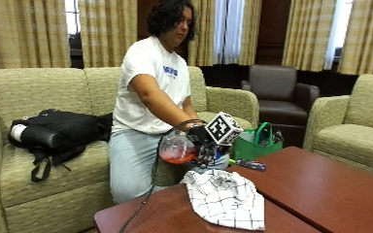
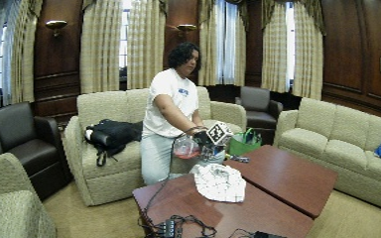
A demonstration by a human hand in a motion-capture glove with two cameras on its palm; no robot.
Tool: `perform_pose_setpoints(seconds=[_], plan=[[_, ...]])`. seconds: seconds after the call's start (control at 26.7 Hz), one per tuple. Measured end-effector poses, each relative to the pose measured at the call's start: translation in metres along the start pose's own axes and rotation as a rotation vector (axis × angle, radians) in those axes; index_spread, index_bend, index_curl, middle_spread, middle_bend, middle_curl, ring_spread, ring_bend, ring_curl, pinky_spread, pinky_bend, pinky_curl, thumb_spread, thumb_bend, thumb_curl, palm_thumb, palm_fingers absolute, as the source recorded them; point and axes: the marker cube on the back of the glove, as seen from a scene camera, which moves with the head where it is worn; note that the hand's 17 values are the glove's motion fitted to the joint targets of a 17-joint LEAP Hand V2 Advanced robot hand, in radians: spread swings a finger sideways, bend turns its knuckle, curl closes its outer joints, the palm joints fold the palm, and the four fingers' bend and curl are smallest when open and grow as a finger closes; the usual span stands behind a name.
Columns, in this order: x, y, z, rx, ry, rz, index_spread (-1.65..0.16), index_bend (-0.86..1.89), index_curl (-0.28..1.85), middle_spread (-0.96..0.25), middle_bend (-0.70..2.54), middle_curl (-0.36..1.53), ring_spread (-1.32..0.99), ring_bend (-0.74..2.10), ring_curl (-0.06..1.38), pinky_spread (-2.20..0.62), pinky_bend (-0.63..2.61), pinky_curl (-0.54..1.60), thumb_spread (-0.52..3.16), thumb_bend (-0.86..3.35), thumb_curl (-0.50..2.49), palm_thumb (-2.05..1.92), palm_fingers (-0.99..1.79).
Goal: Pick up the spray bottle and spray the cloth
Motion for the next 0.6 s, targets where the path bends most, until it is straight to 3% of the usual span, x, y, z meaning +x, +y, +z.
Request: perform_pose_setpoints(seconds=[0.6], plan=[[-0.028,-0.026,0.071,-0.126,0.045,0.042,-0.24,0.38,0.57,-0.17,0.63,0.5,-0.23,0.63,0.45,-0.31,0.4,0.37,0.22,-0.04,0.79,0.89,1.39]])
